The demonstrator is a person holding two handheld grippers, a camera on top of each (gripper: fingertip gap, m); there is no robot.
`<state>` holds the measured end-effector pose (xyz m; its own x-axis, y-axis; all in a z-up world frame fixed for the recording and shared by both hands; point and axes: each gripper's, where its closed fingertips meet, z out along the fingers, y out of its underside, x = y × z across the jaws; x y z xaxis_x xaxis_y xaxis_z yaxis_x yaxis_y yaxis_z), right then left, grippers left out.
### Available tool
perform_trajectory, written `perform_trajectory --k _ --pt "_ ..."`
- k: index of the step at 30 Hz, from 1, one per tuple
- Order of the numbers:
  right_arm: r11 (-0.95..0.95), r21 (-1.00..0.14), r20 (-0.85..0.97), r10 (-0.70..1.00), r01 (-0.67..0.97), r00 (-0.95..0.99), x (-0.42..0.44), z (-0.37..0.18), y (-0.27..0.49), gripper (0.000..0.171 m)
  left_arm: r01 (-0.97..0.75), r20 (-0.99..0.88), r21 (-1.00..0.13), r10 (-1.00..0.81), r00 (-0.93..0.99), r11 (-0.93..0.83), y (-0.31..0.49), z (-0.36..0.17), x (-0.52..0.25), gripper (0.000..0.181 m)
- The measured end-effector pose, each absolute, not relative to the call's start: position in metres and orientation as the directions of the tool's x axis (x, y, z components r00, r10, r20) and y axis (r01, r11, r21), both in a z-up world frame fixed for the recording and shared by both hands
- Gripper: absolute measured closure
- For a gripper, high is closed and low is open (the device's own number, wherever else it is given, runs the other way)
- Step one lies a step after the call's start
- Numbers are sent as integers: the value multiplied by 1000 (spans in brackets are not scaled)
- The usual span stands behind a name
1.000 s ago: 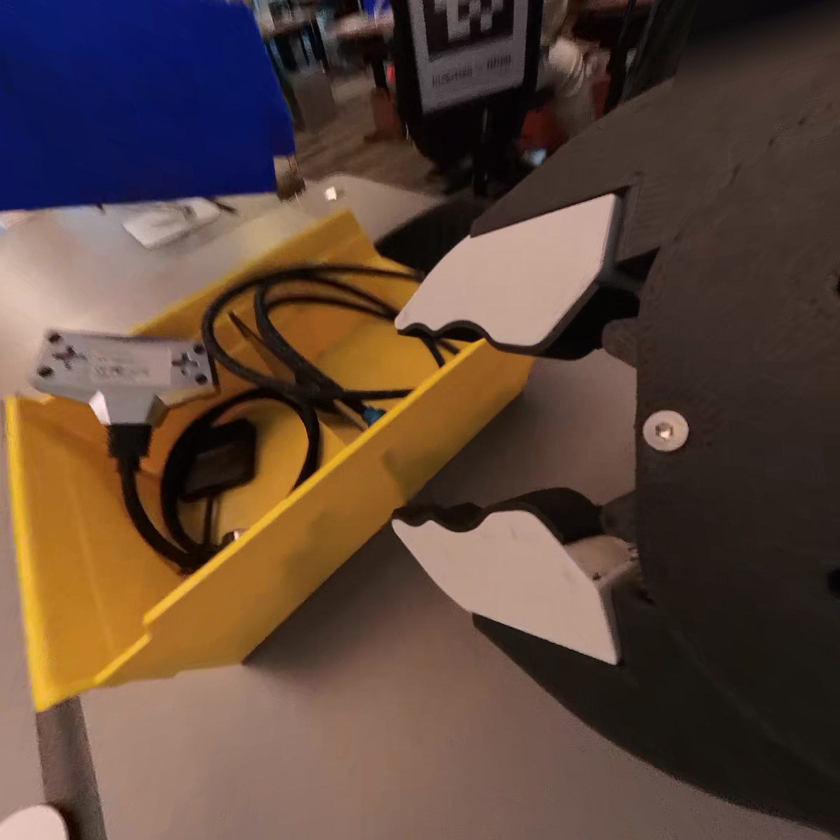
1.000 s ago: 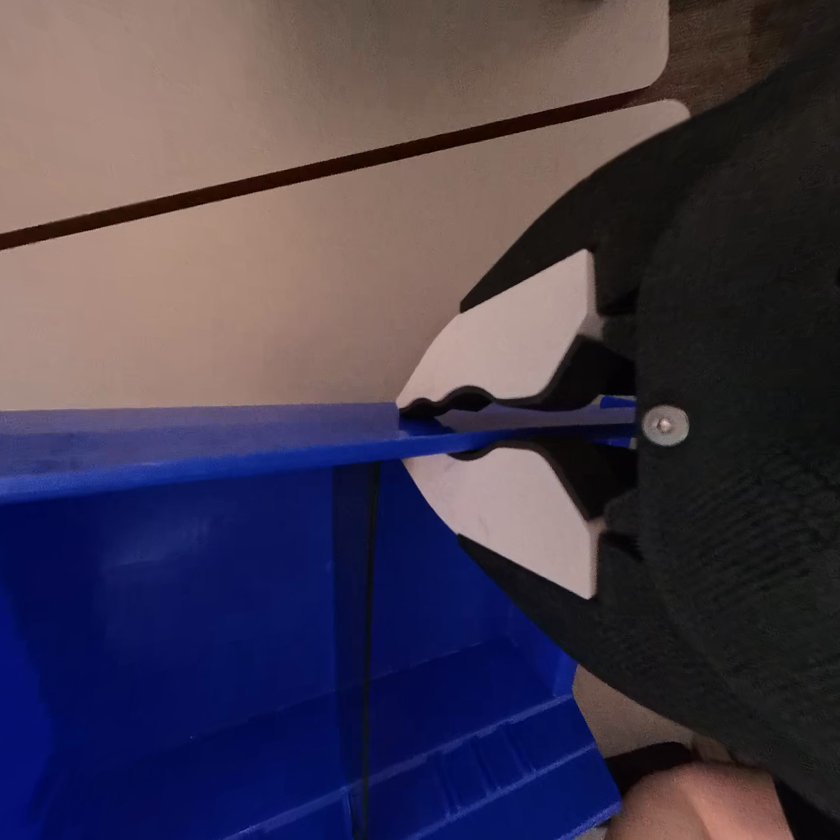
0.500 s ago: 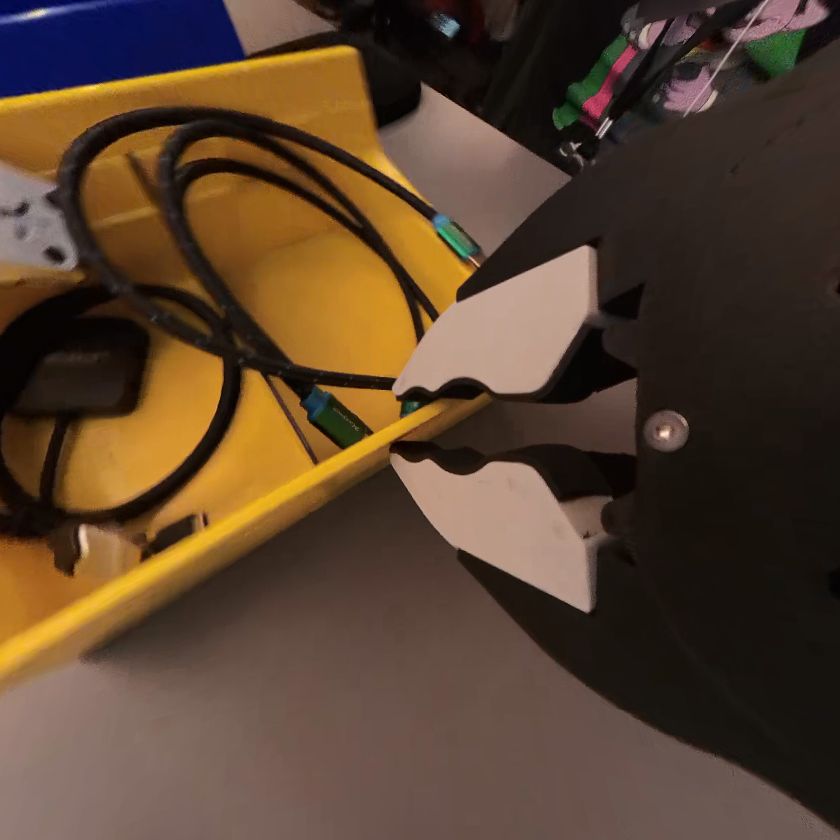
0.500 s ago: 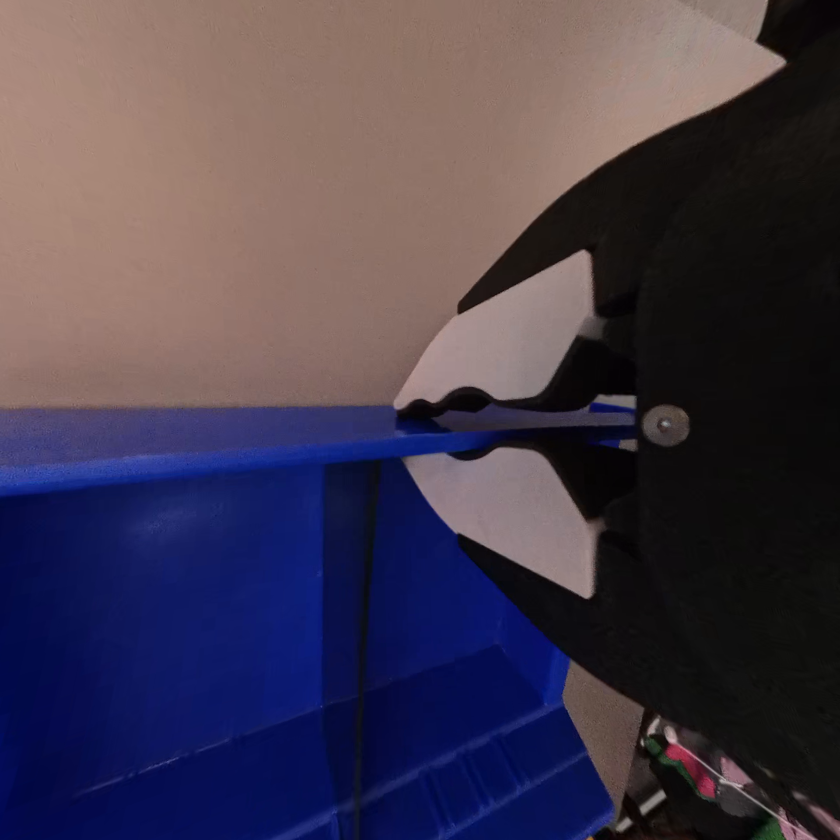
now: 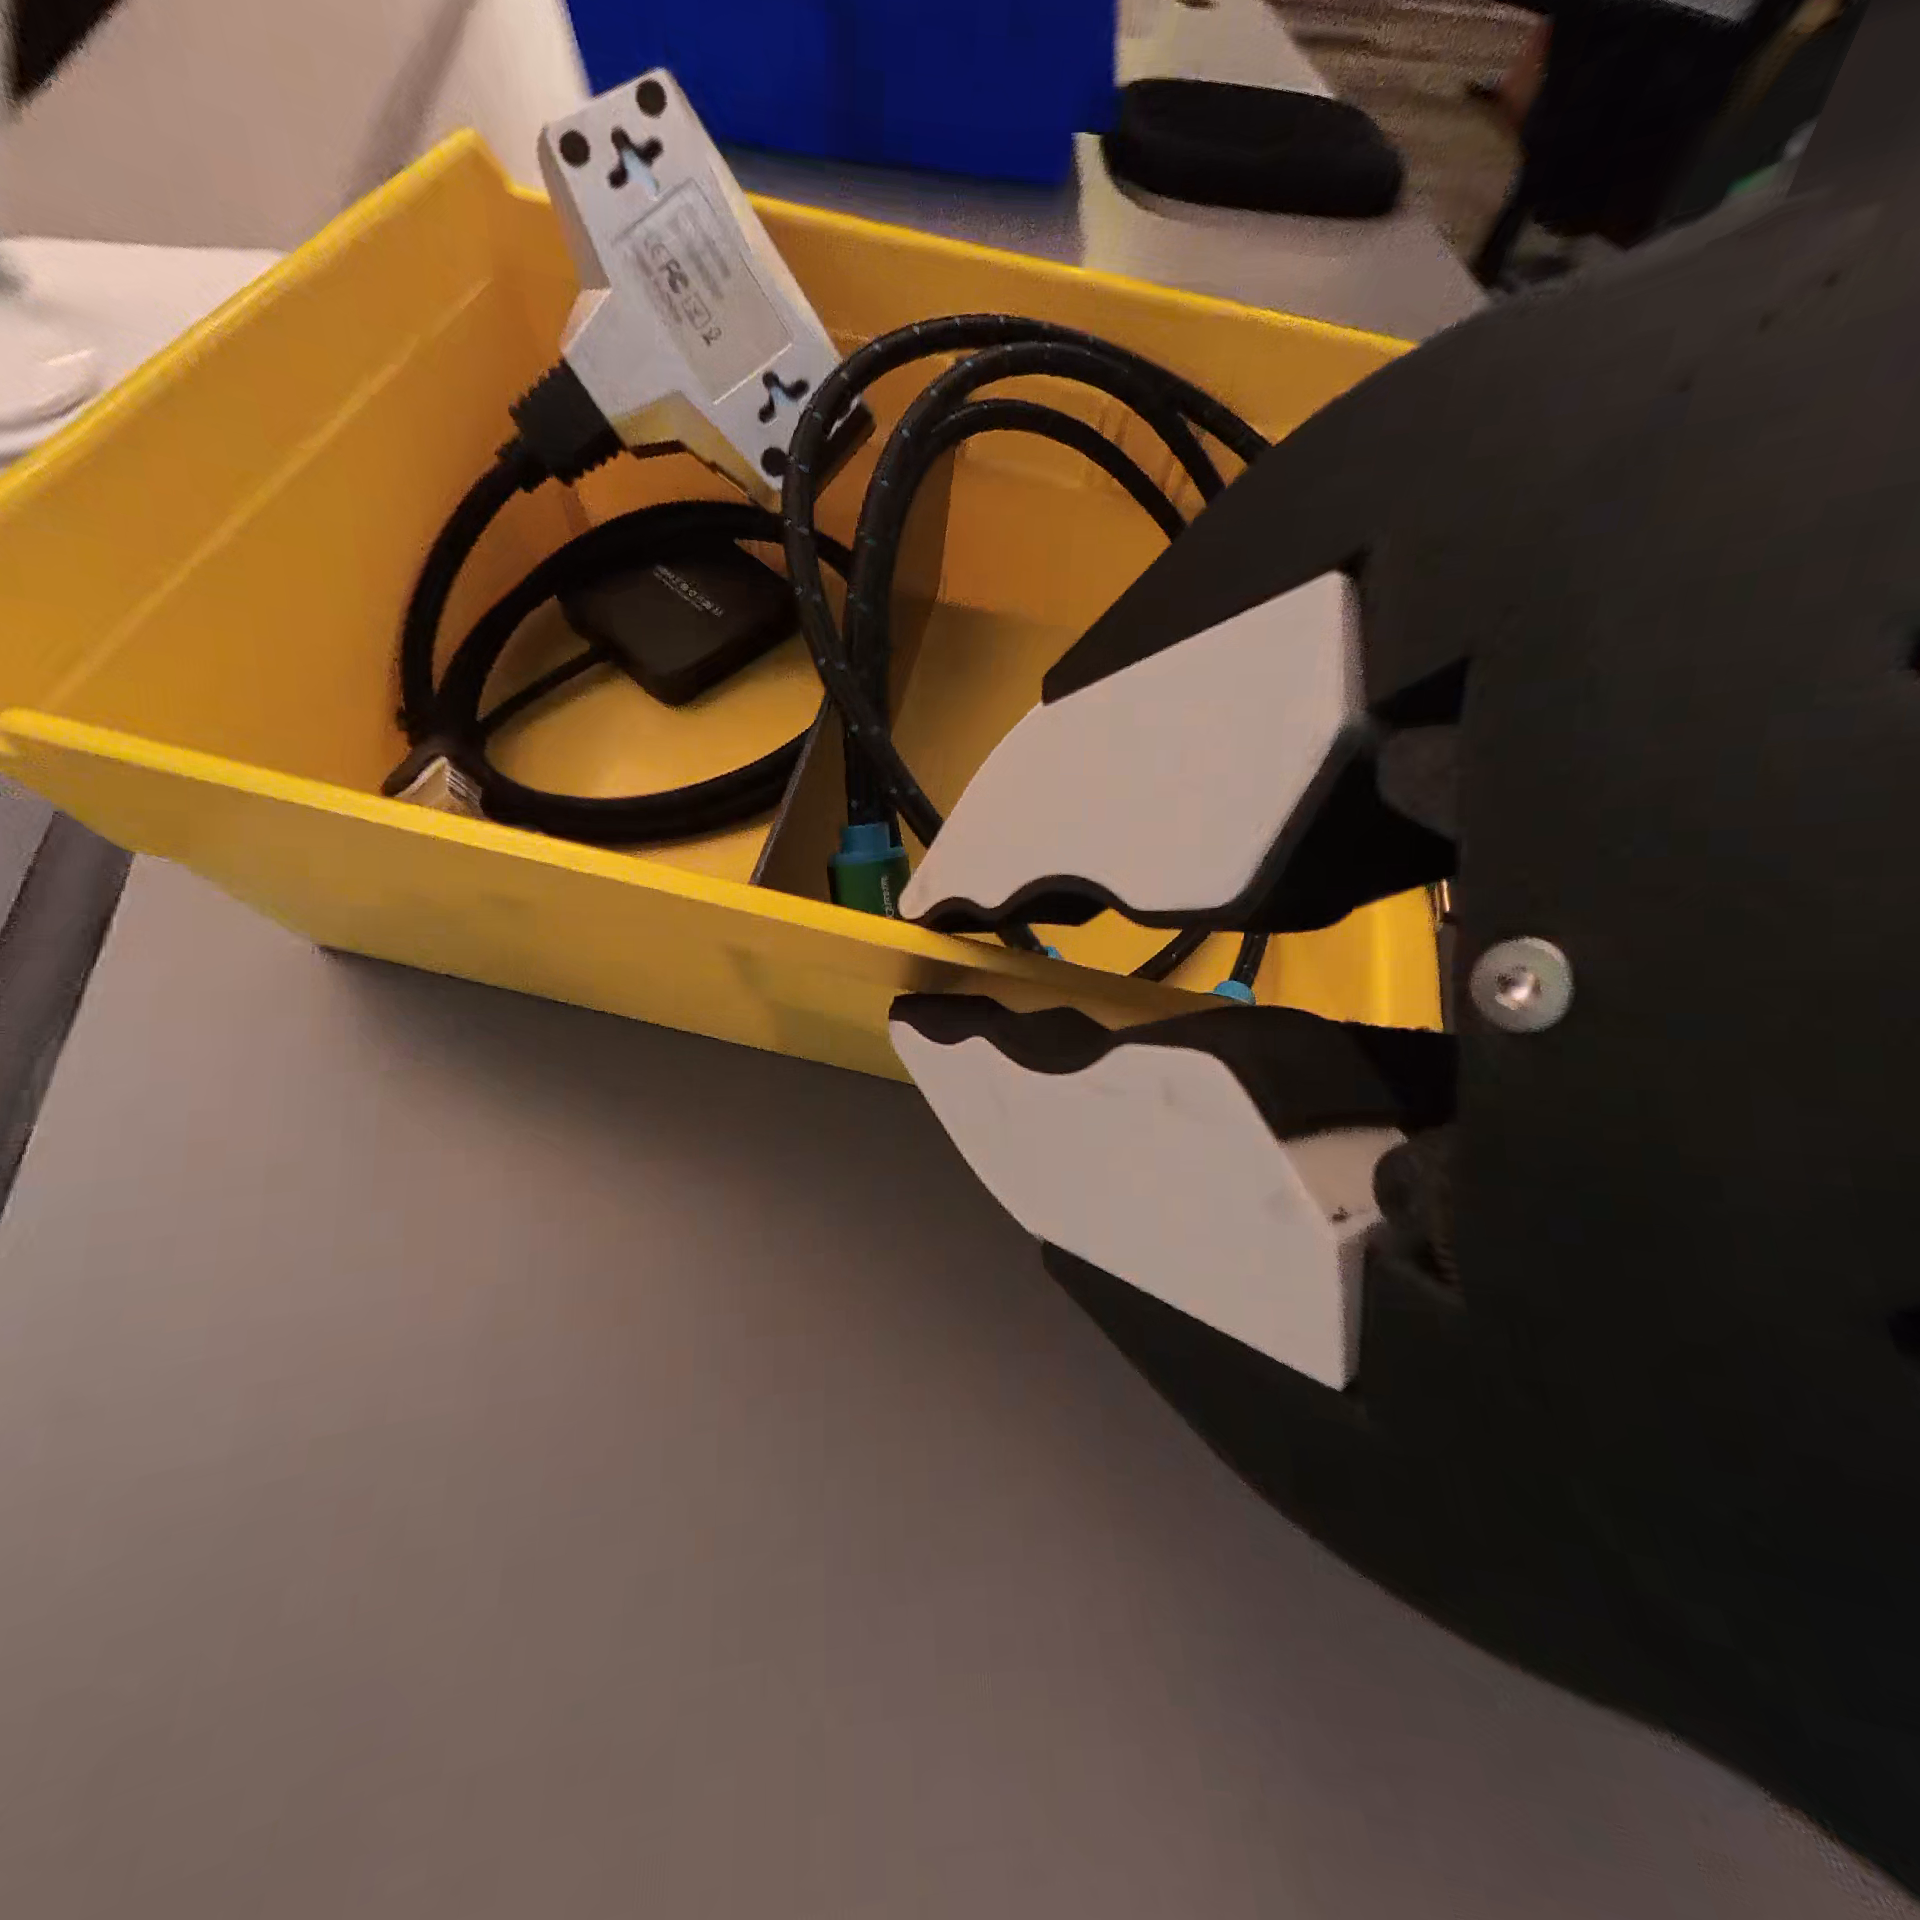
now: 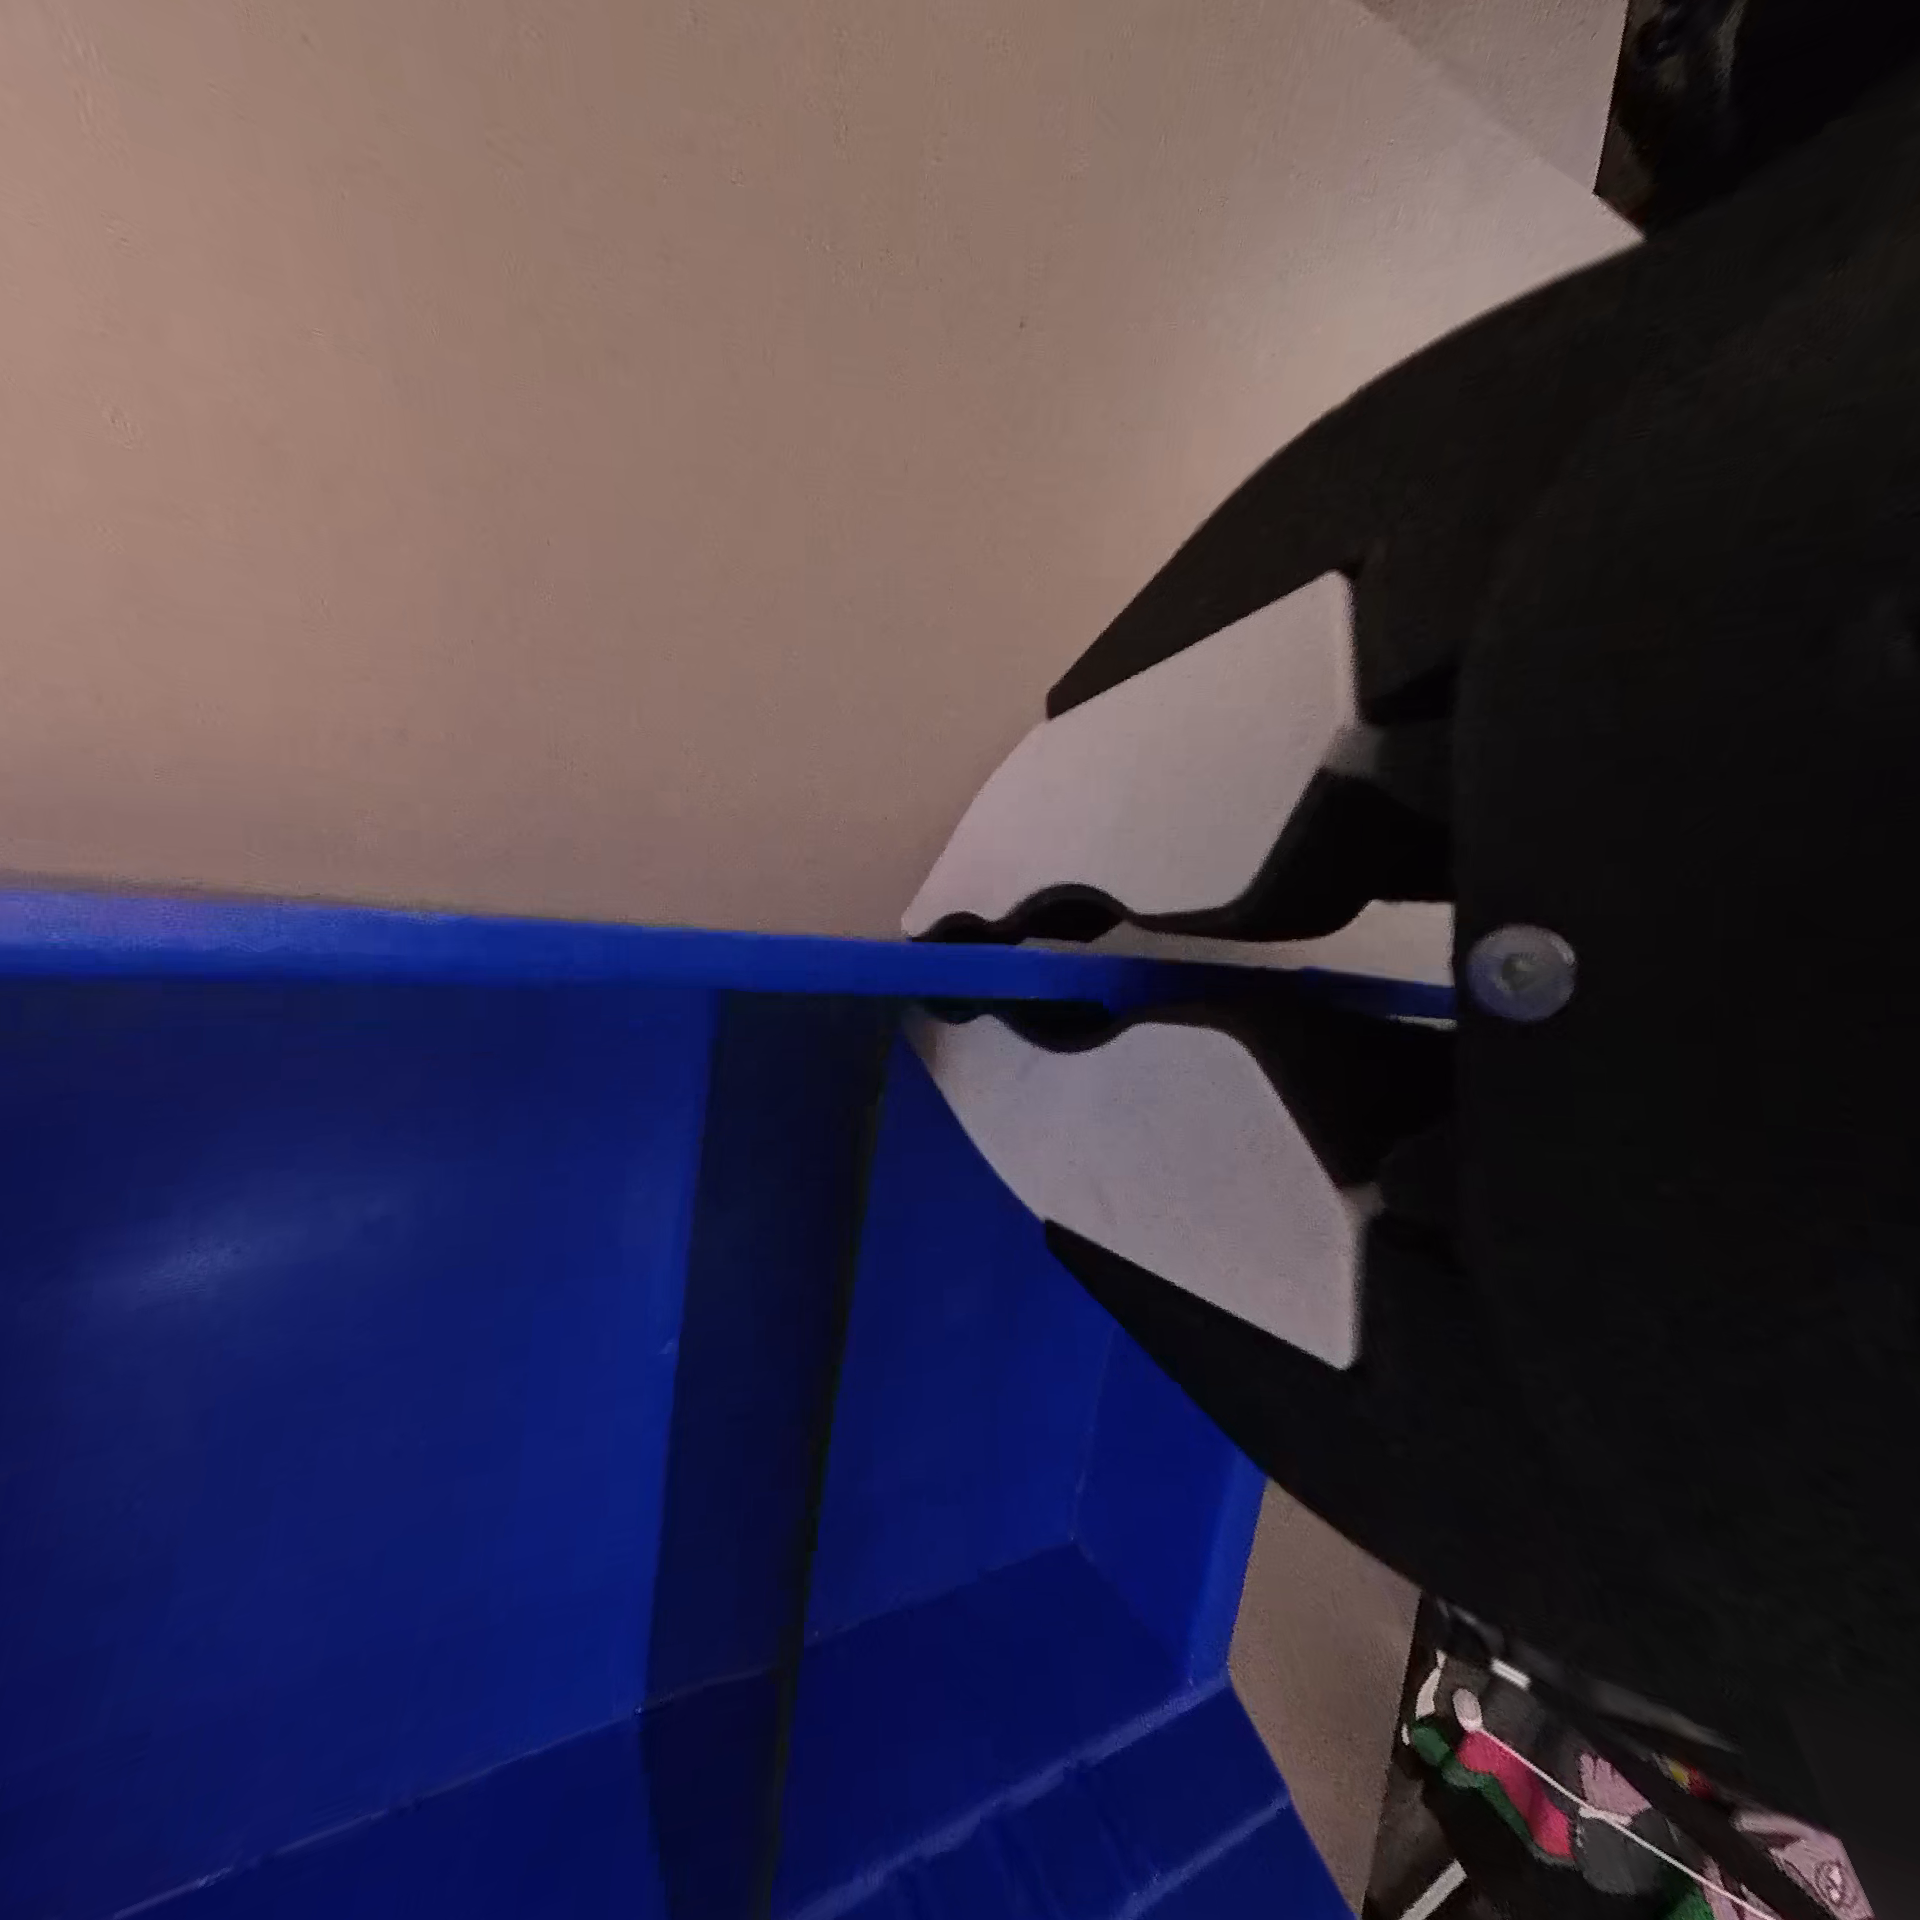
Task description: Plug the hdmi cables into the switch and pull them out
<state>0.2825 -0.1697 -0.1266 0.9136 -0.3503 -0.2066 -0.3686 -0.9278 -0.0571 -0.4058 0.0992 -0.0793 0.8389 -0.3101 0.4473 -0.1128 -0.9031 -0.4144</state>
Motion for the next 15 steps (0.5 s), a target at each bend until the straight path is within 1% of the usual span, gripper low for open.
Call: perform_trajectory --k 2,5,8,12,15 --pt "-927 -44 -184 -358 -372 915 282 -126 -170 164 -26 455 -418 -234 859 -908 100 -79 -435 171" --pt "-926 -26 -103 -373 -377 922 283 -126 -170 164 51 506 -412 -181 843 -910 96 -78 -459 170" --pt "-940 -16 -123 -337 -341 934 270 -126 -163 164 109 582 -401 -161 797 -910 96 -77 -465 167" --pt "-954 14 -124 -300 -300 946 267 -126 -164 164 113 572 -415 -162 804 -903 100 -77 -464 167" --pt "-944 33 -148 -329 -328 933 268 -126 -170 164 124 567 -422 -155 809 -898 104 -77 -464 167"
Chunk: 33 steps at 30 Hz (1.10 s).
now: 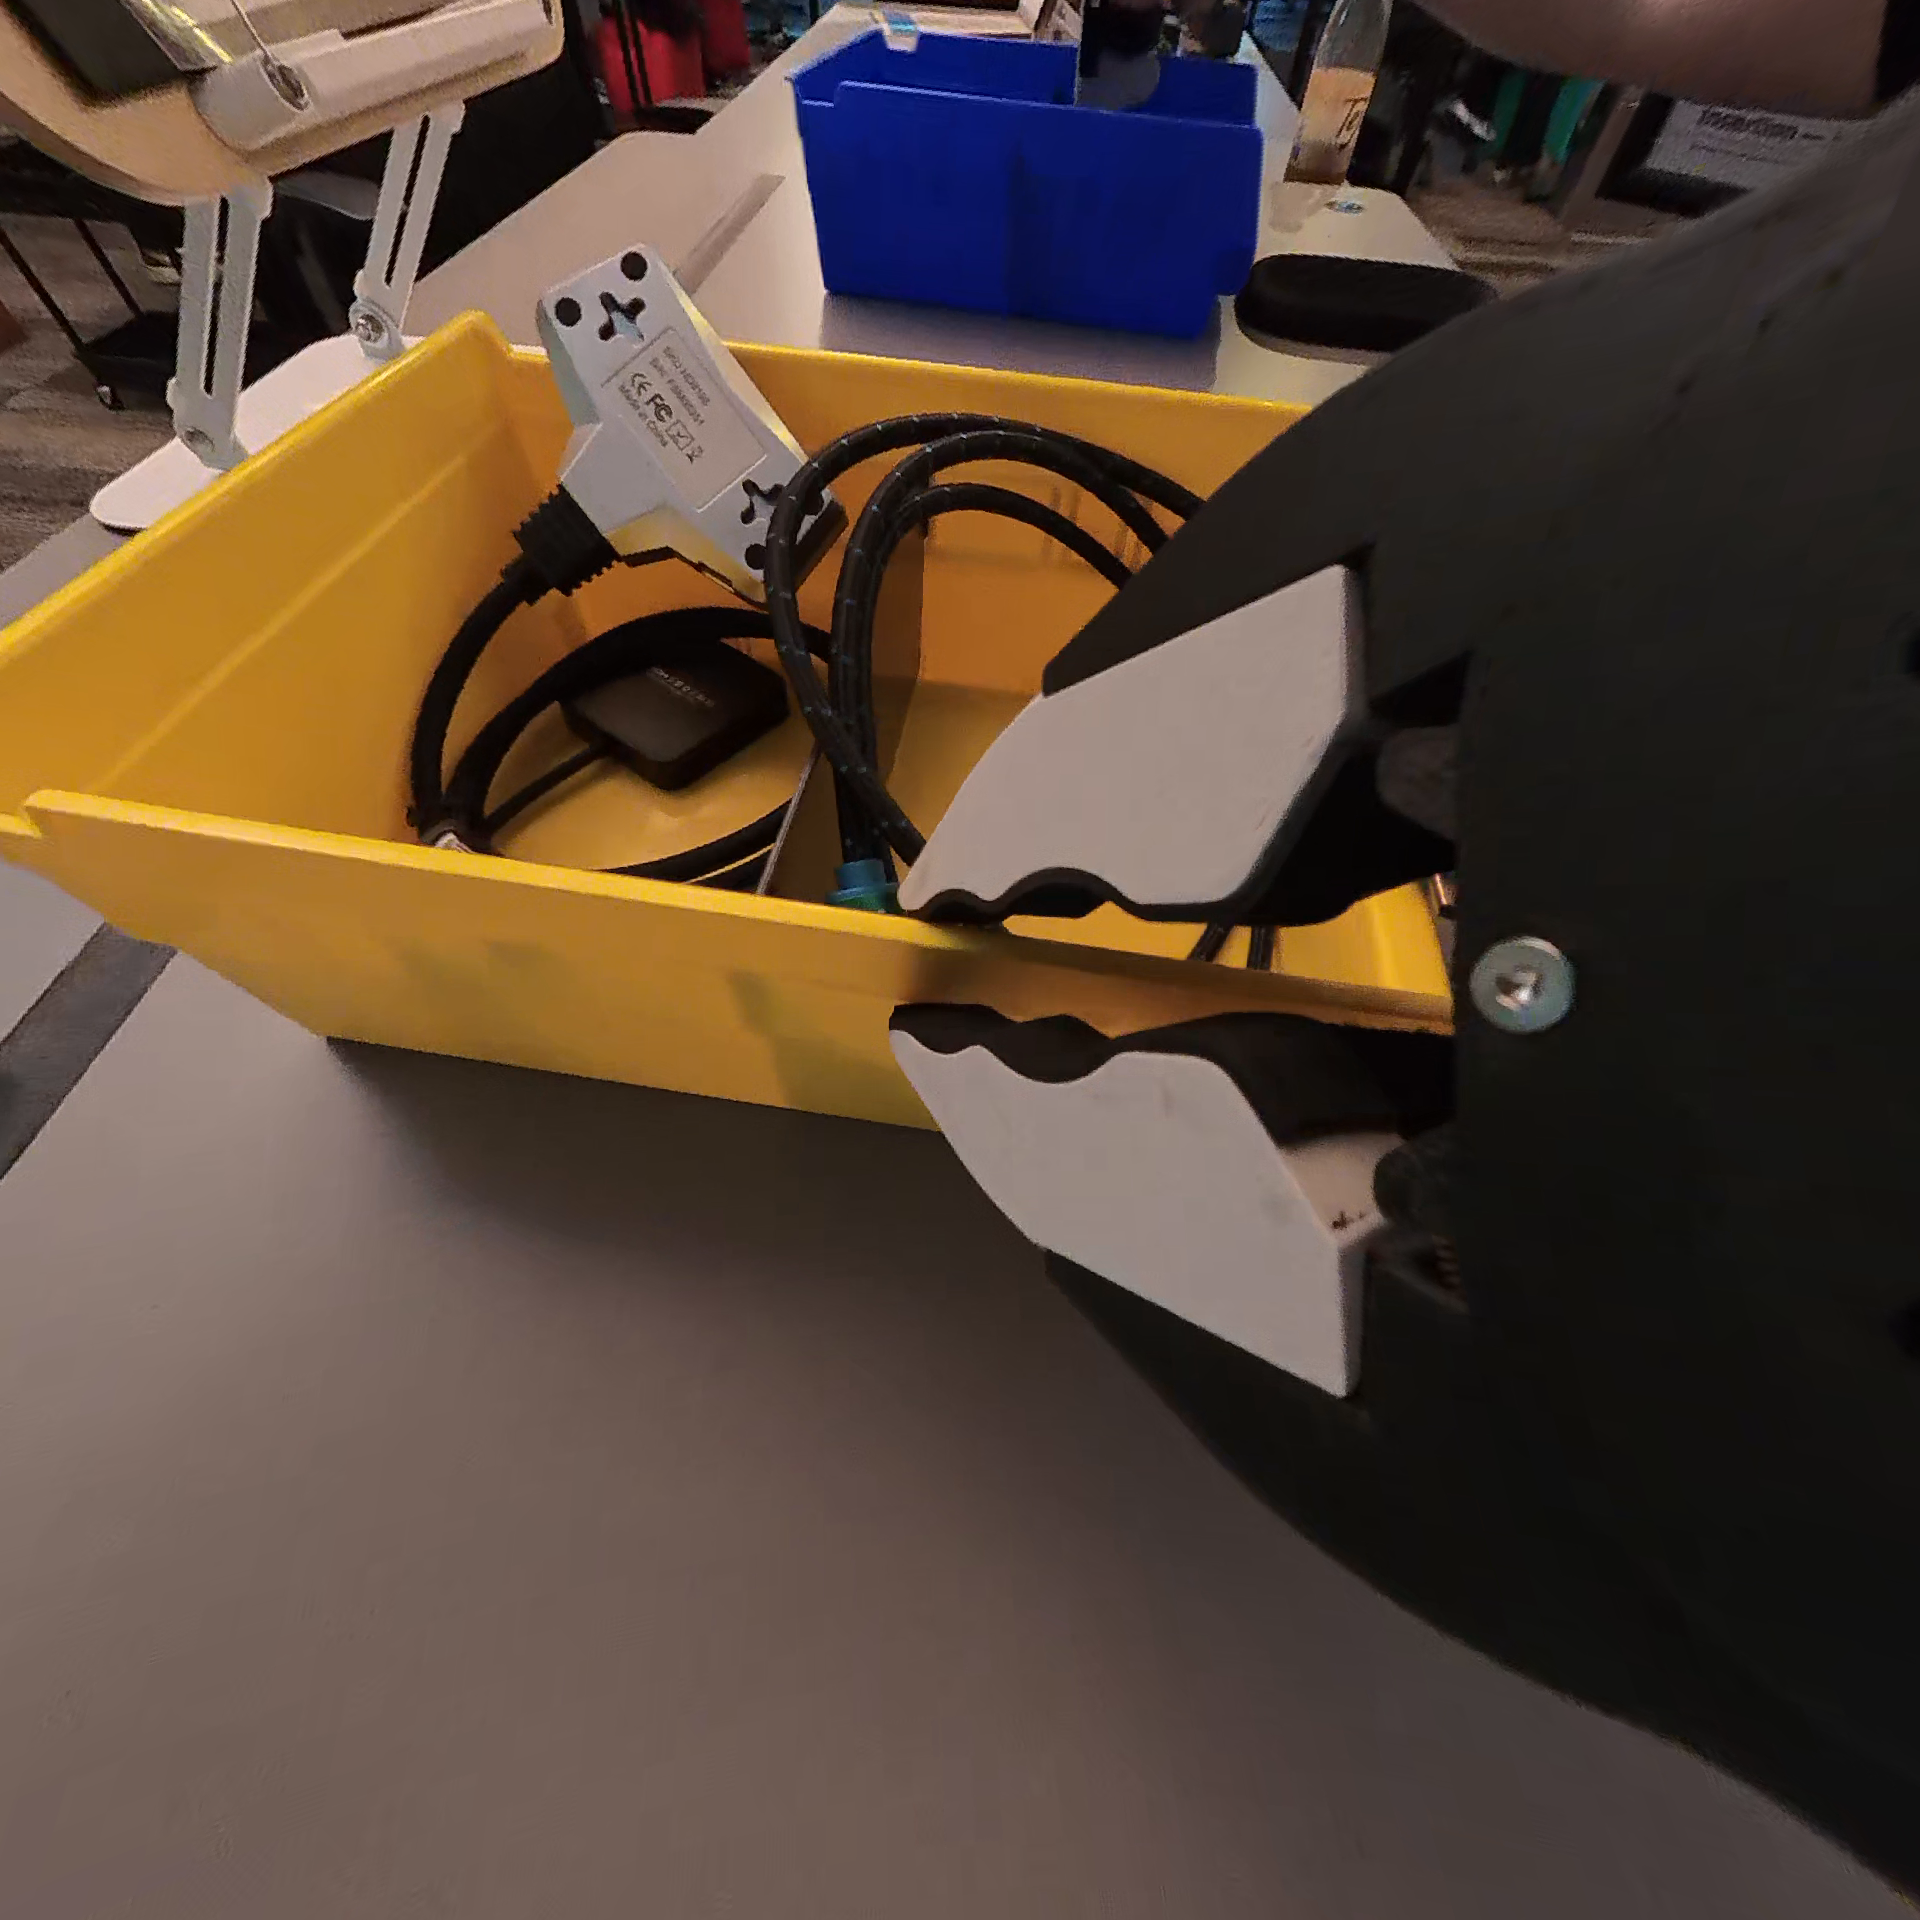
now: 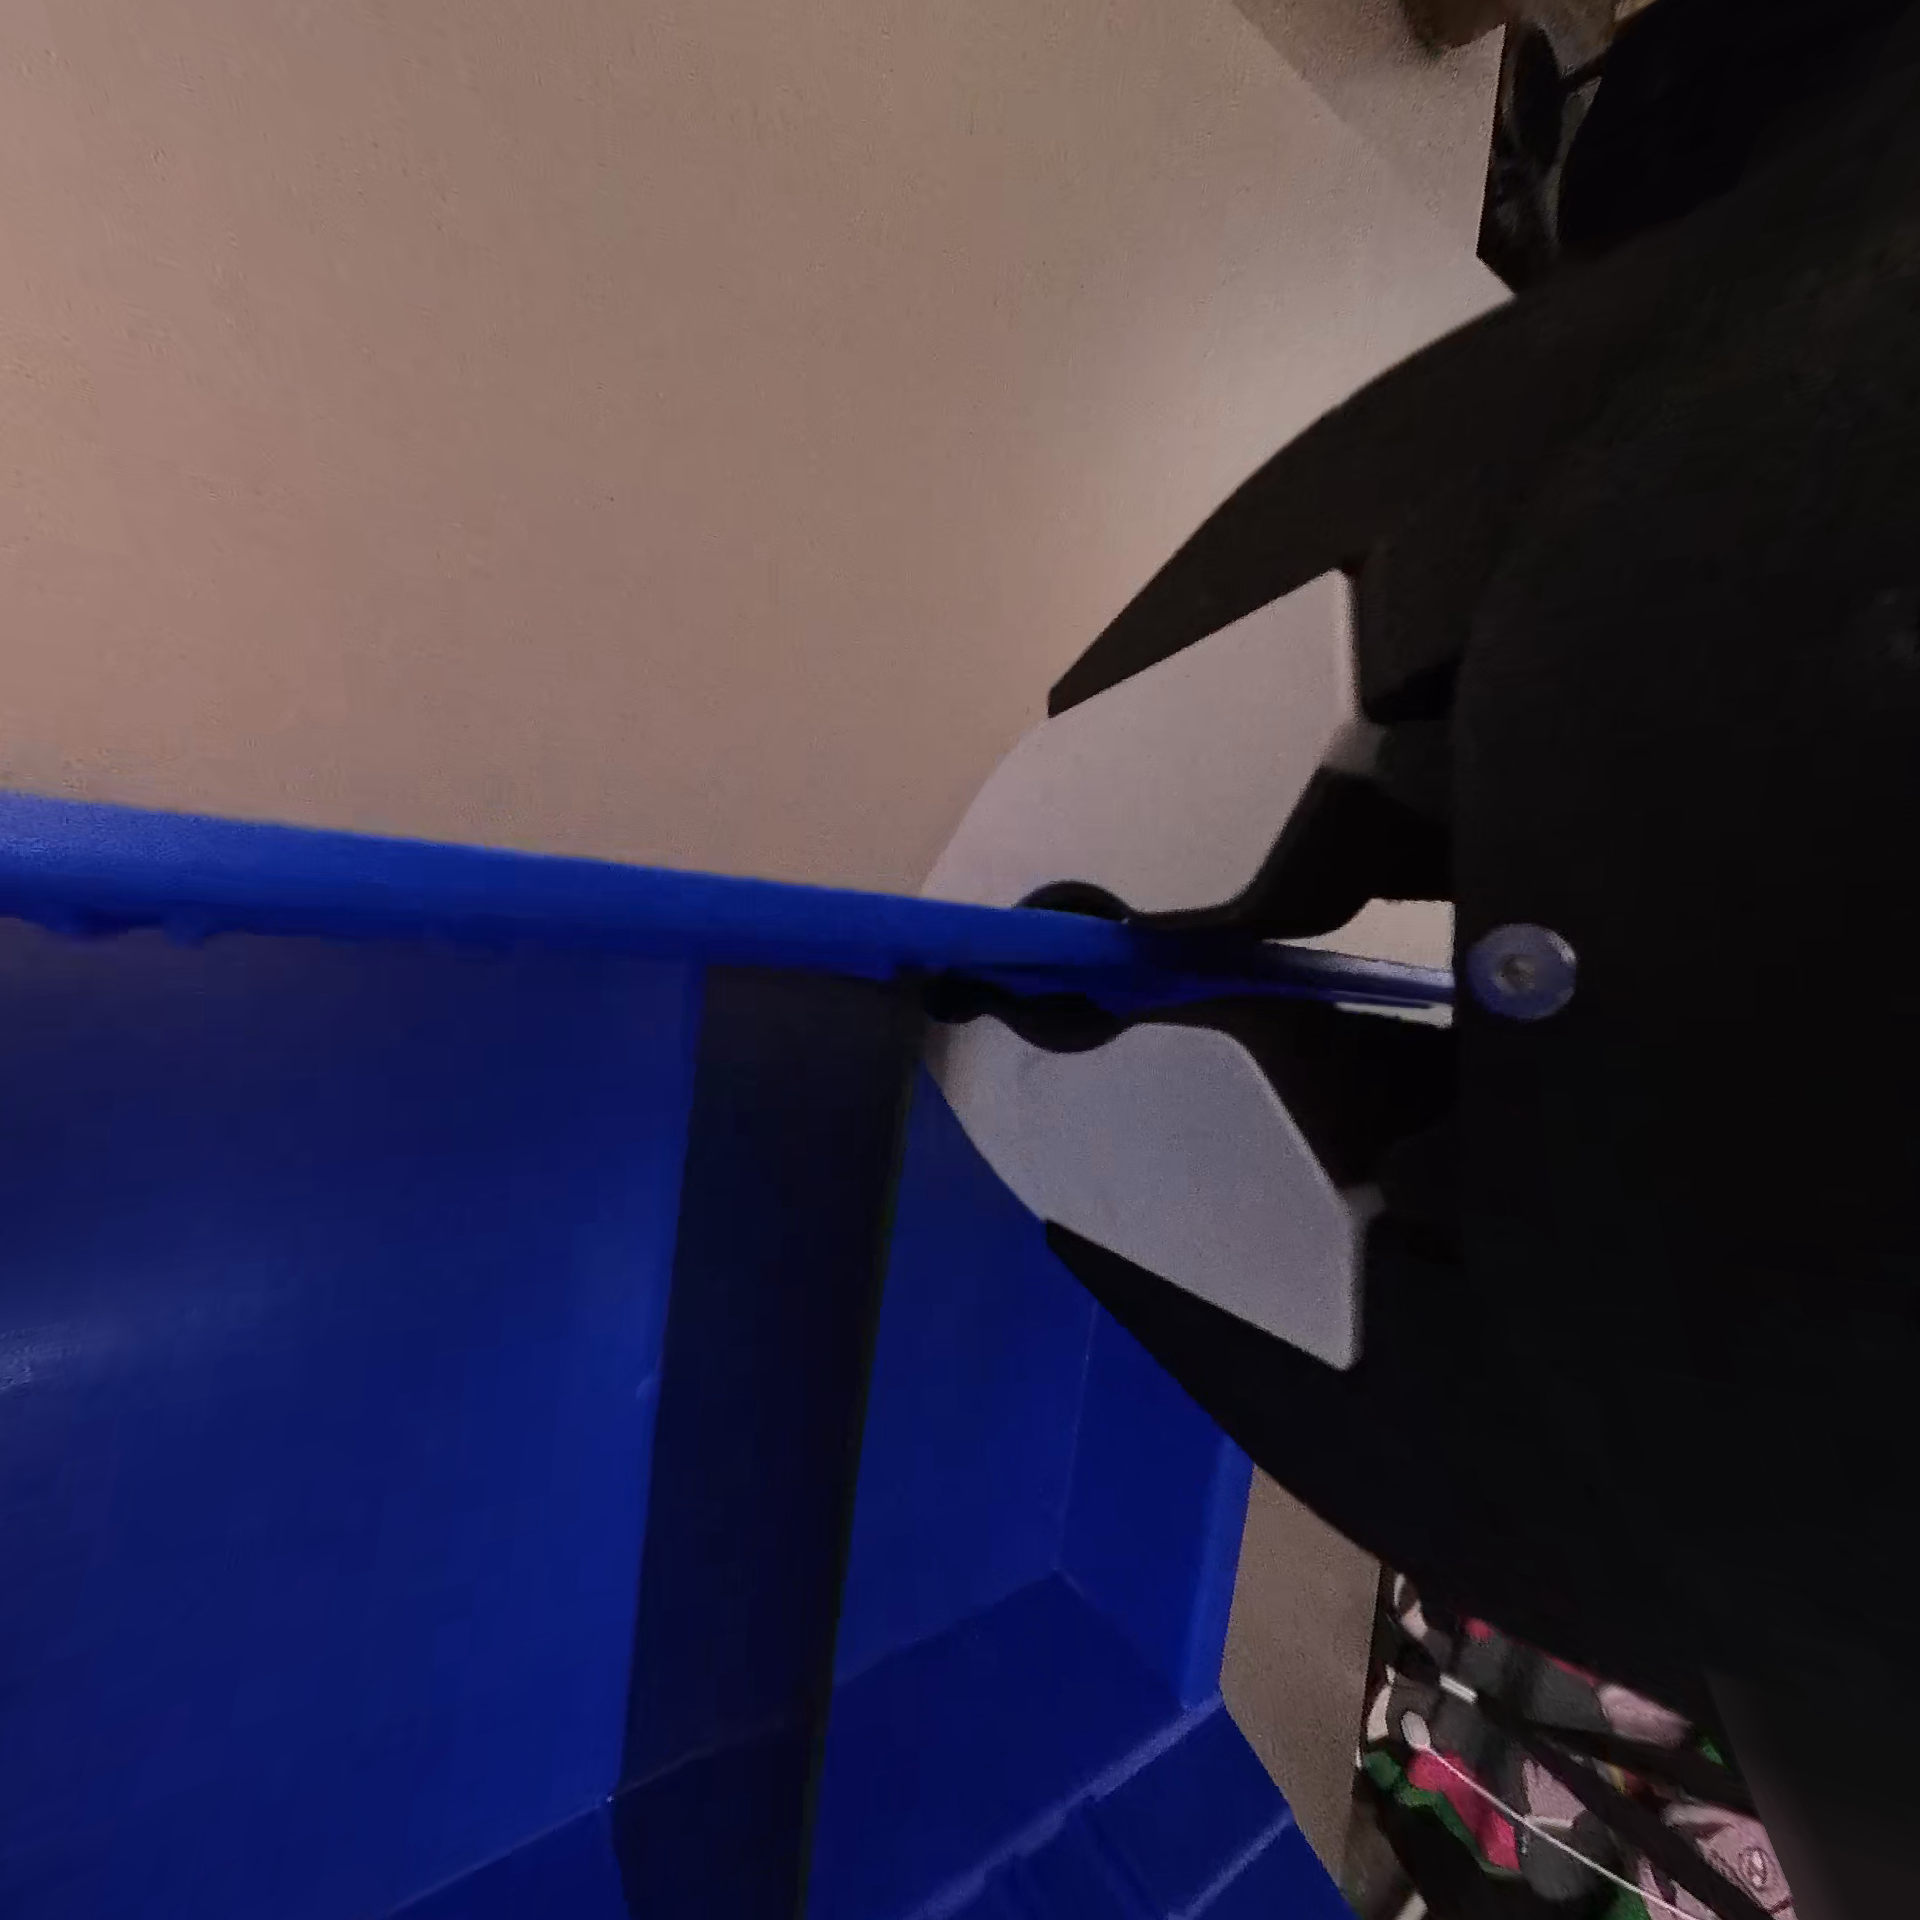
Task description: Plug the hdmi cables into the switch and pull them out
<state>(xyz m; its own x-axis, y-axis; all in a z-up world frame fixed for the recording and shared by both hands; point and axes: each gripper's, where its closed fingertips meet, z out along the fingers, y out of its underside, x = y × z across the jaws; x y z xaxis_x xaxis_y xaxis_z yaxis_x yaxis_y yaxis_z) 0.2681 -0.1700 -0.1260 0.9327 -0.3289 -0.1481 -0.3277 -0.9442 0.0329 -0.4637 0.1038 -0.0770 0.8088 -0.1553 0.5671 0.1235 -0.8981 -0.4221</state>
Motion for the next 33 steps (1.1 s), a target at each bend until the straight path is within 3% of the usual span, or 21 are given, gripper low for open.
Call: perform_trajectory --k 7,12,17,20,22,27,29,33 --pt "-949 7 -169 -312 -315 935 278 -126 -179 164 130 579 -414 -151 801 -901 102 -77 -464 167" --pt "-952 61 -123 -307 -301 944 285 -126 -185 164 102 560 -406 -159 813 -908 95 -77 -465 167" --pt "-954 10 -117 -298 -299 947 287 -127 -183 163 109 578 -414 -169 798 -903 95 -74 -465 167" --pt "-964 -8 -96 -262 -264 960 287 -127 -185 140 135 550 -508 -201 810 -851 102 -54 -472 160" --pt "-963 -31 -95 -263 -267 960 285 -121 -185 137 80 478 -619 -294 828 -781 104 -31 -471 155" --pt "-947 -199 -24 -254 -254 967 295 -76 -178 136 -271 102 -843 -633 768 -464 101 8 -425 136" --pt "-914 -327 -24 -247 -241 969 292 -45 -169 136 -370 -11 -853 -697 717 -367 101 7 -399 131" --pt "-743 -660 -71 -88 -113 994 247 31 -137 137 -477 -97 -820 -745 660 -316 109 -10 -365 138"
